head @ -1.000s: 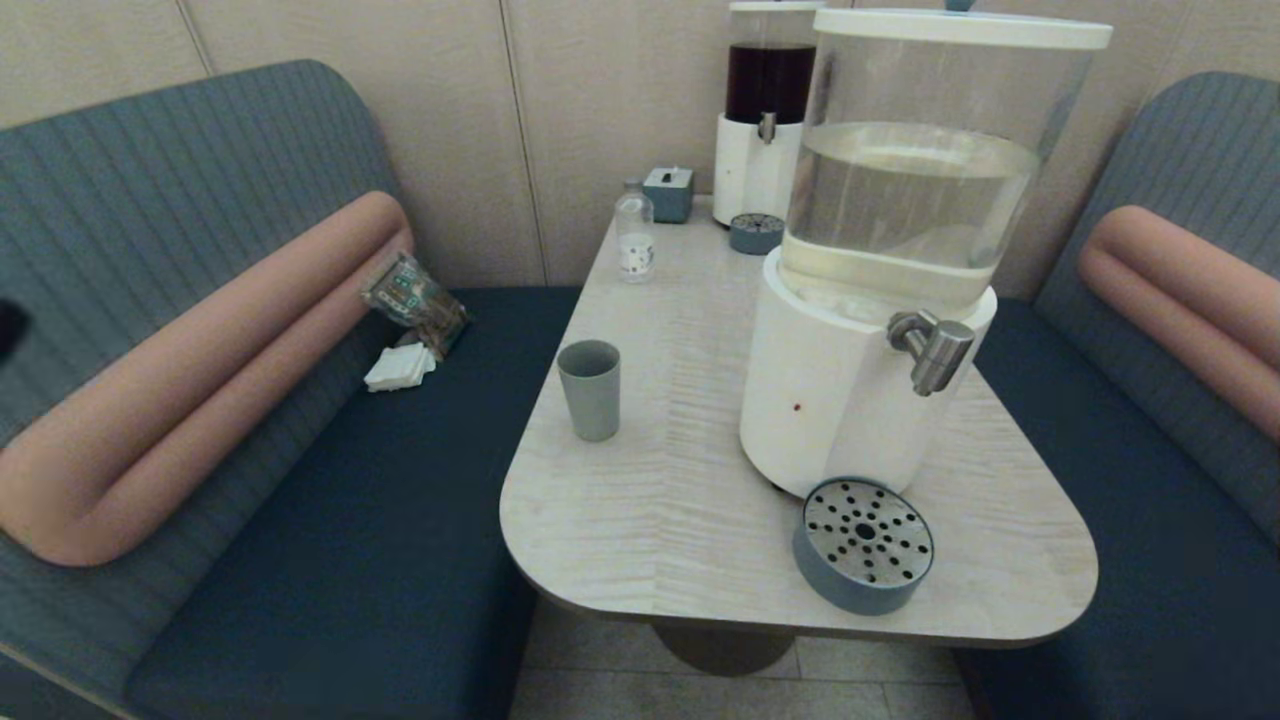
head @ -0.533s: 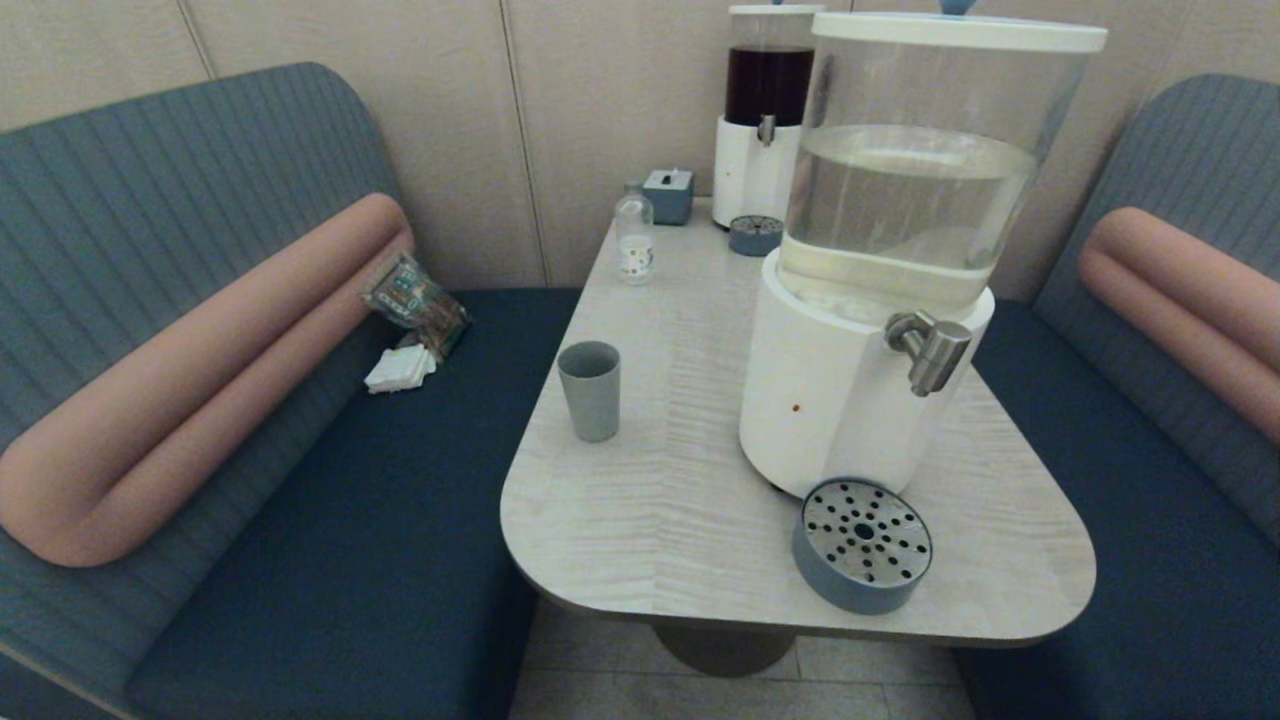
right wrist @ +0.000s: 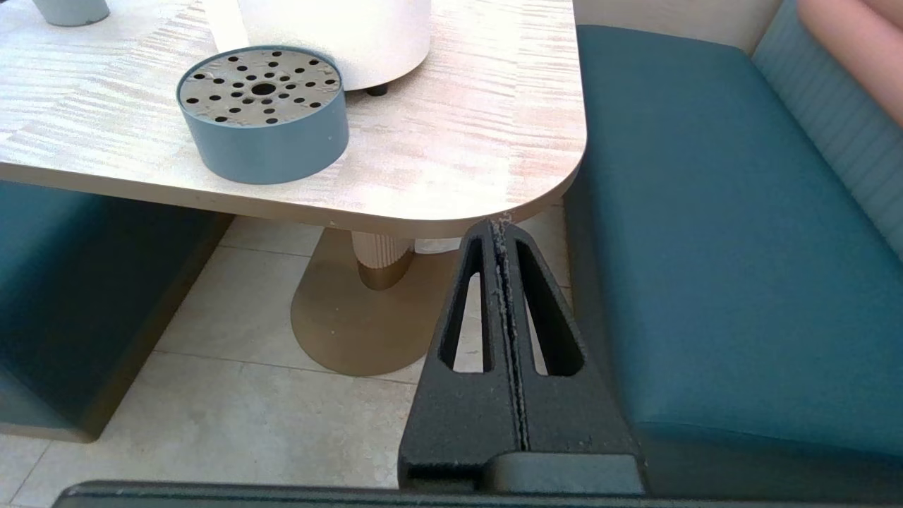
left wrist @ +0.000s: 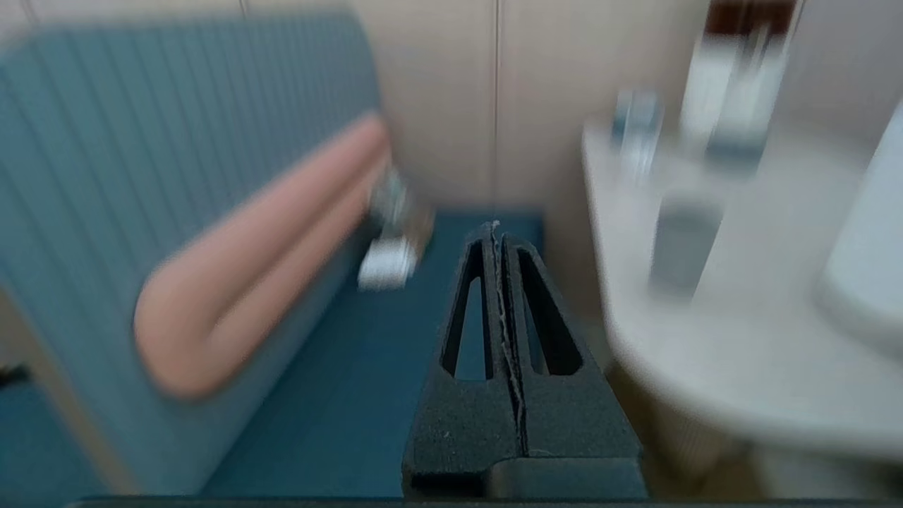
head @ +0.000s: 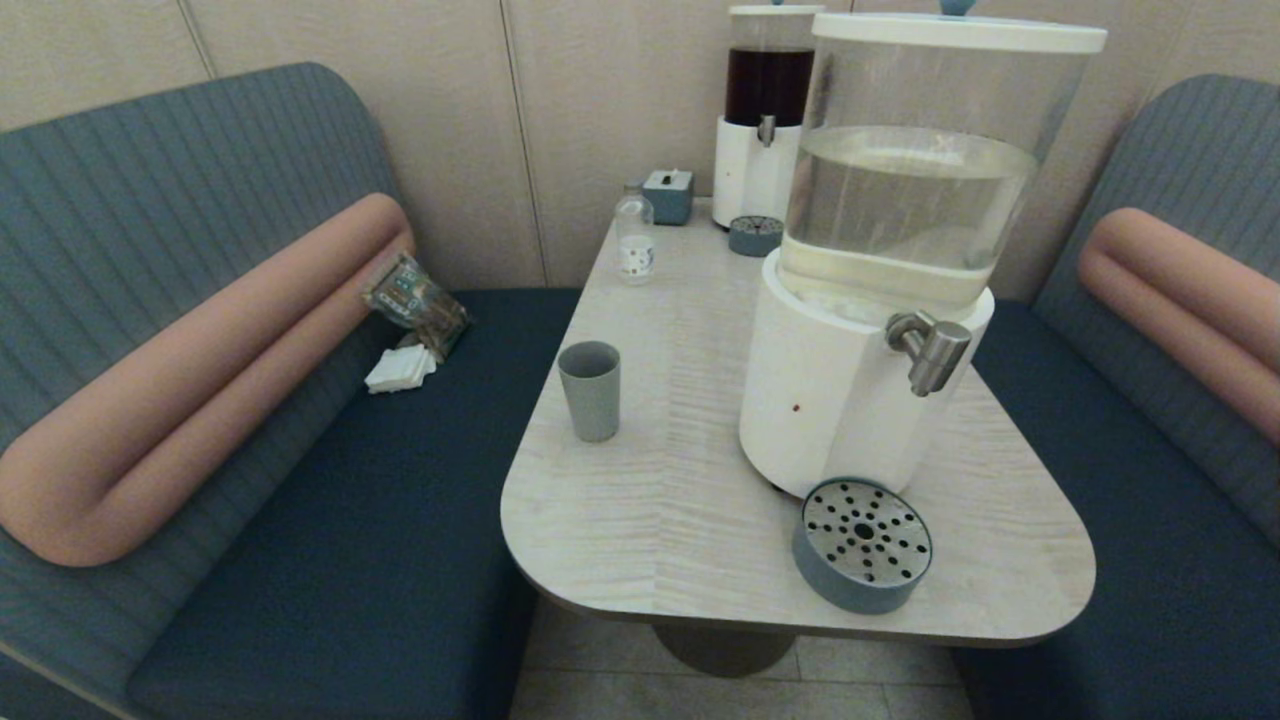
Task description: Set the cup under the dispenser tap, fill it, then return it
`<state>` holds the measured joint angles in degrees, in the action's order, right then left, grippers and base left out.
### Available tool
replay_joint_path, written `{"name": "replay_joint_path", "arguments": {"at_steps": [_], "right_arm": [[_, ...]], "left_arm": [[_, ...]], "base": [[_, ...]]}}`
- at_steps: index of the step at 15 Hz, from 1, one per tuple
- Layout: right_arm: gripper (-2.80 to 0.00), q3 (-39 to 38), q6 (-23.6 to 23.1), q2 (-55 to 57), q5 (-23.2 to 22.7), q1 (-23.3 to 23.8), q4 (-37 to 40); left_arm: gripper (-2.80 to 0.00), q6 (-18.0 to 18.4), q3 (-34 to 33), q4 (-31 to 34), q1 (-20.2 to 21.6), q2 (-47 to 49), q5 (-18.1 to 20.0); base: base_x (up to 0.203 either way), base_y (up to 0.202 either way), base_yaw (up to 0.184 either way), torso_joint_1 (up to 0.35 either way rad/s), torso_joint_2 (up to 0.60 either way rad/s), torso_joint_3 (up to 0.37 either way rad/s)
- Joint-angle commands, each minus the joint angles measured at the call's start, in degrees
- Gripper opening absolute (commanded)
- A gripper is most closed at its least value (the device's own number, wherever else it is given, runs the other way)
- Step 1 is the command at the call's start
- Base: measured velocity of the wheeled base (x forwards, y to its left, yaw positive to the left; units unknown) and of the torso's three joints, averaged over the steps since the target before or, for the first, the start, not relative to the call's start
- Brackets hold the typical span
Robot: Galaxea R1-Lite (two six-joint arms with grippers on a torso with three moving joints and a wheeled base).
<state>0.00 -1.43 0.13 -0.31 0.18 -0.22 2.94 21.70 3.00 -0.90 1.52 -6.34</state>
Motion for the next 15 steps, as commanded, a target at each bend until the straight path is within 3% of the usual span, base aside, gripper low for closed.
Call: {"name": "replay_joint_path", "arguments": {"at_steps": [1, 4, 6, 9, 15], "right_arm": [[-2.8, 0.0, -0.04, -0.02, -0.04, -0.01, -0.04], [-2.8, 0.0, -0.07, -0.05, -0.04, -0.01, -0.04], [-2.8, 0.0, -0.04, 0.04, -0.04, -0.01, -0.04], [-2.8, 0.0, -0.07, 0.04, -0.04, -0.01, -0.04], [-2.8, 0.0, -0.02, 0.0, -0.04, -0.01, -0.04]], "left_arm": [[-2.8, 1.08, -4.61, 0.27, 0.02, -1.65, 0.08], [-2.8, 2.11, -13.66, 0.38, 0.02, -1.73, 0.78], [-2.8, 1.96, -18.57, -0.26, 0.02, -1.73, 3.94], [-2.8, 2.22, -20.23, 0.81, 0.08, -1.68, 8.69], [-2.8, 1.37, -20.49, -0.18, 0.02, -1.62, 8.71]], "base": [[0.0, 0.0, 0.0, 0.0, 0.0, 0.0], [0.0, 0.0, 0.0, 0.0, 0.0, 0.0], [0.0, 0.0, 0.0, 0.0, 0.0, 0.0], [0.0, 0.0, 0.0, 0.0, 0.0, 0.0], [0.0, 0.0, 0.0, 0.0, 0.0, 0.0]]}}
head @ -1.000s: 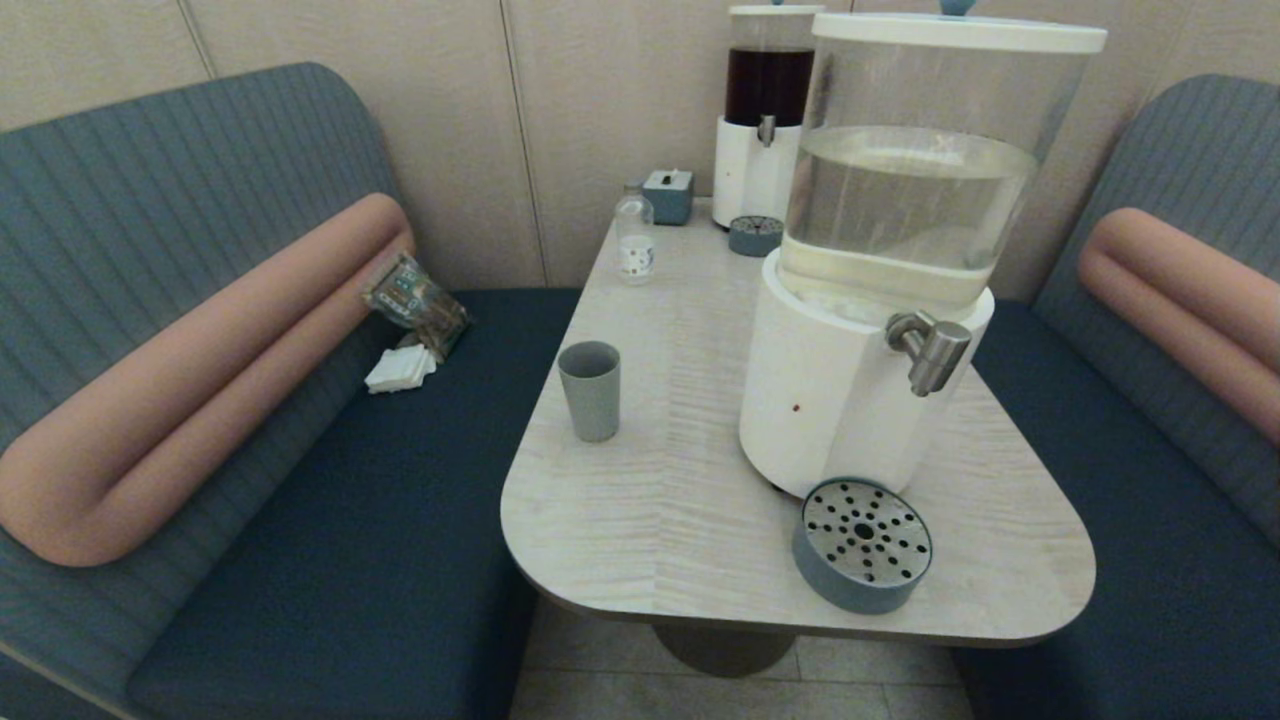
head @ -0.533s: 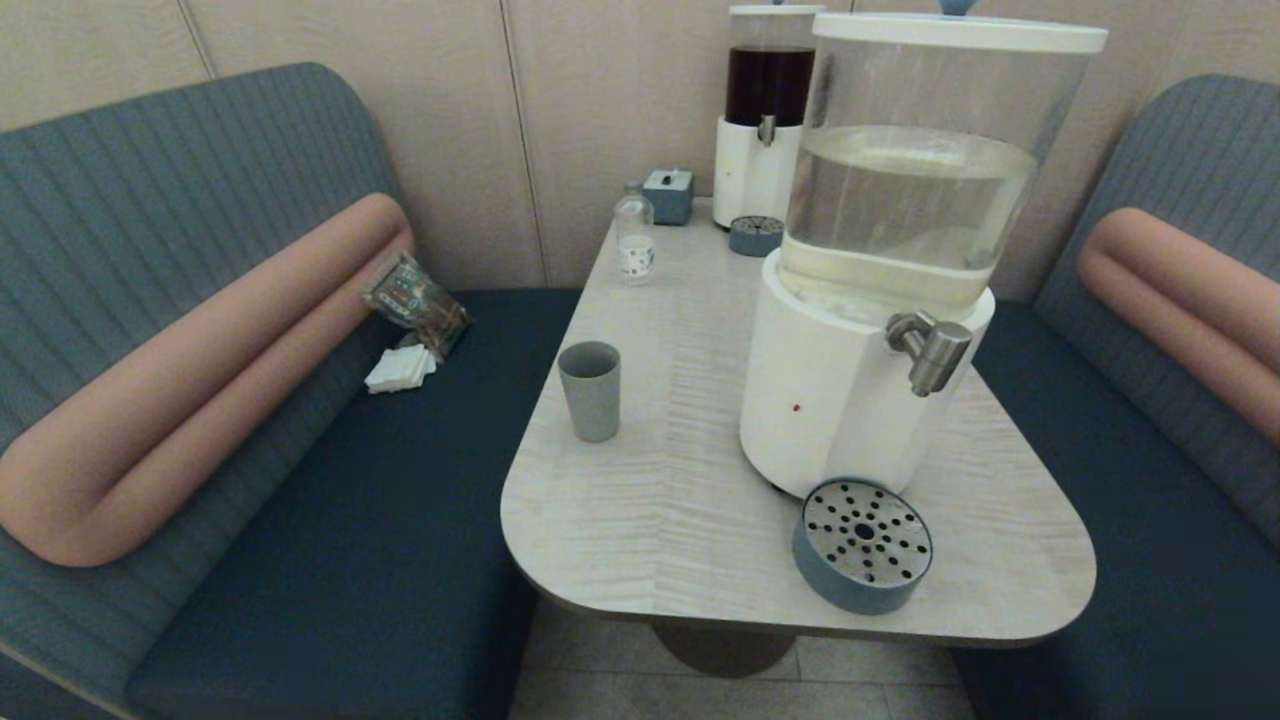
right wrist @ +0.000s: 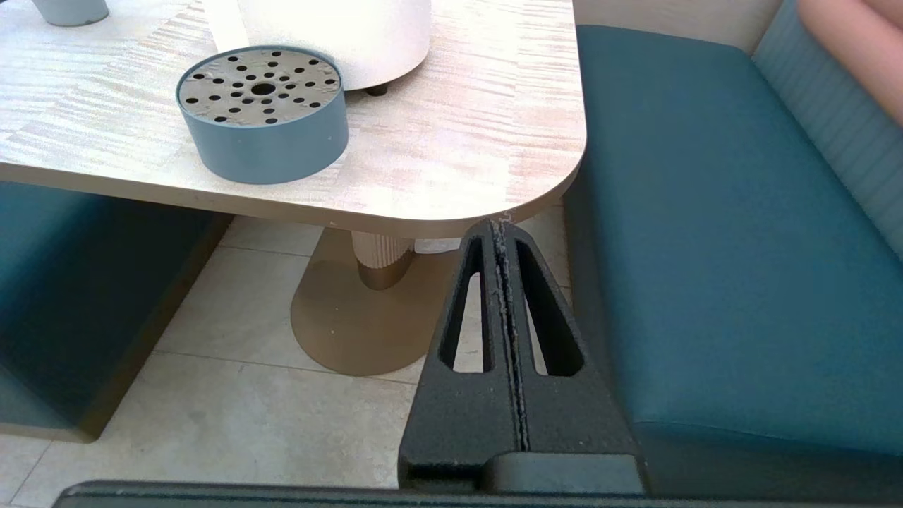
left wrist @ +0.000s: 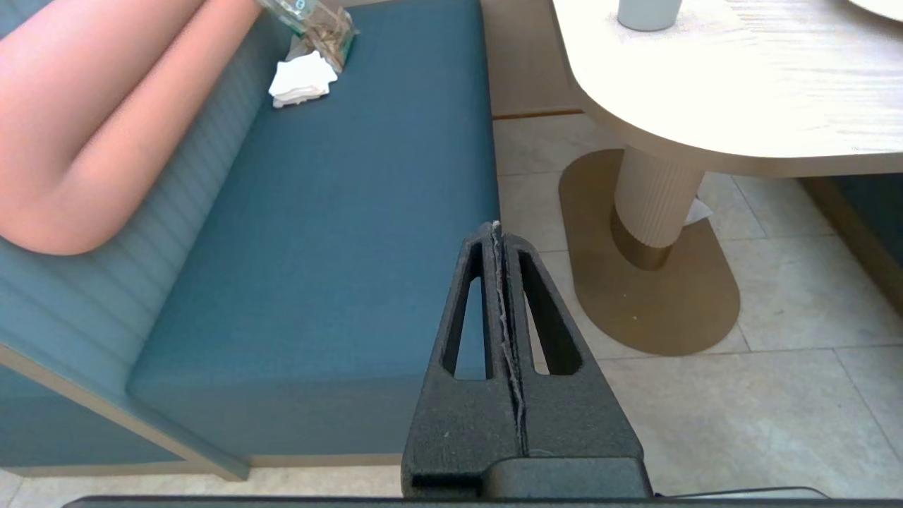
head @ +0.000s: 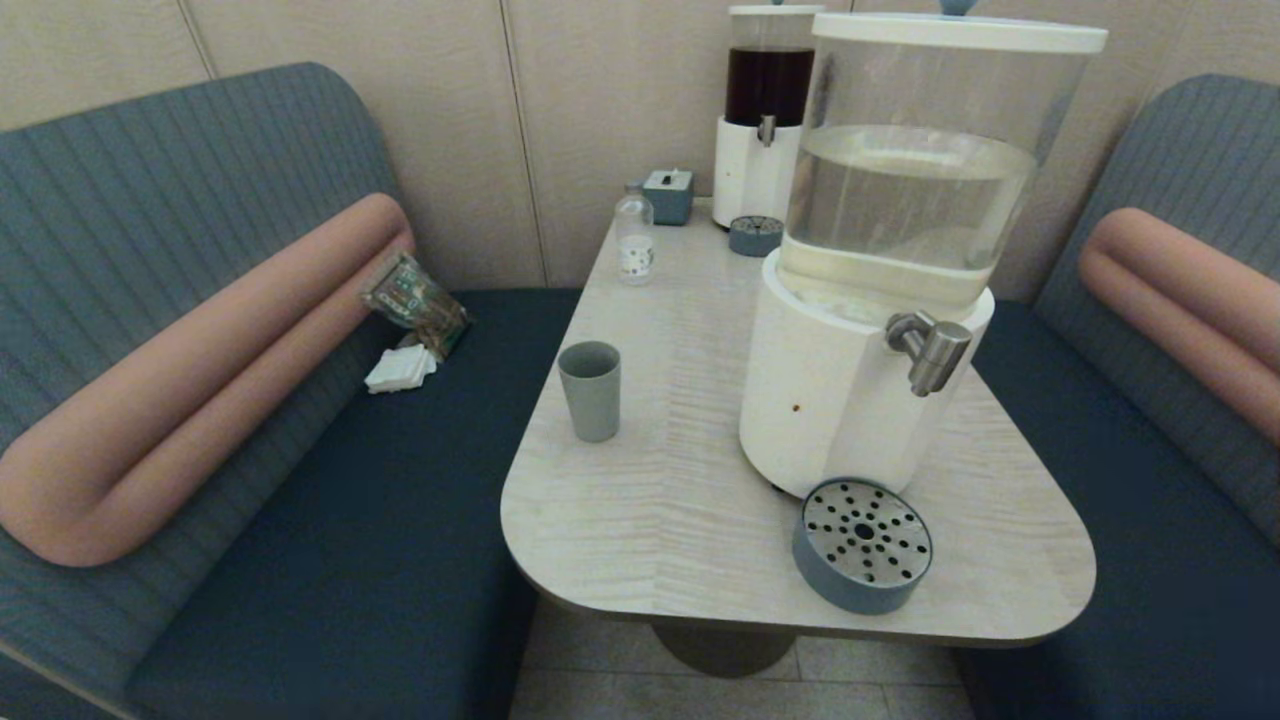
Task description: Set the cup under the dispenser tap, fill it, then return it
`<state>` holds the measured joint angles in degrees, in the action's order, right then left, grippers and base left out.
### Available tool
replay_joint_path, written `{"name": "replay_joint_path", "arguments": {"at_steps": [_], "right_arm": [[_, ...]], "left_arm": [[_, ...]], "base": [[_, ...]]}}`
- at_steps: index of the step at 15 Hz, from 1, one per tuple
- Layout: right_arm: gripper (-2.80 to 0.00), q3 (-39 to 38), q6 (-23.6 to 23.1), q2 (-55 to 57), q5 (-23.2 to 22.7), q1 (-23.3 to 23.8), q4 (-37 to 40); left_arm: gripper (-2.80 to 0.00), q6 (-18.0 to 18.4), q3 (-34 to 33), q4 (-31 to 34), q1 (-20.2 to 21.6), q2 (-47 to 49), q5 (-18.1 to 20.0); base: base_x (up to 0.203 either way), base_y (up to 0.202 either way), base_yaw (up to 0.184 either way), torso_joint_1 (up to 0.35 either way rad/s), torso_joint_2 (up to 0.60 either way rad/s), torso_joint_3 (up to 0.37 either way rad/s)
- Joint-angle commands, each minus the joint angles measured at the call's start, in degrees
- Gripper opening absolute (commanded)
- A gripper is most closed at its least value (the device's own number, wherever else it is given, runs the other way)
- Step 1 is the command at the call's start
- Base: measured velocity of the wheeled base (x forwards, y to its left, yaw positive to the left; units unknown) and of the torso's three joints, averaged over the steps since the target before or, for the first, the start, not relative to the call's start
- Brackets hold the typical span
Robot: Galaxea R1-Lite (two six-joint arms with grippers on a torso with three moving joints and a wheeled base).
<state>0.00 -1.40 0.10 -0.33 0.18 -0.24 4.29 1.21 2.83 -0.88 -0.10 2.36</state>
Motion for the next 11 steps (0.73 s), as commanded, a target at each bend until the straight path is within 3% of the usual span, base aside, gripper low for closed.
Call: {"name": "replay_joint_path", "arguments": {"at_steps": [1, 11], "right_arm": [[-2.8, 0.0, 0.0, 0.08, -0.02, -0.01, -0.02], [-2.8, 0.0, 0.0, 0.07, -0.02, -0.01, -0.02]], "left_arm": [[-2.8, -0.07, 0.02, 0.07, 0.0, -0.04, 0.01], [-2.8, -0.16, 0.02, -0.02, 0.0, 0.01, 0.01]], "base": [[0.0, 0.0, 0.0, 0.0, 0.0, 0.0], [0.0, 0.0, 0.0, 0.0, 0.0, 0.0]]}}
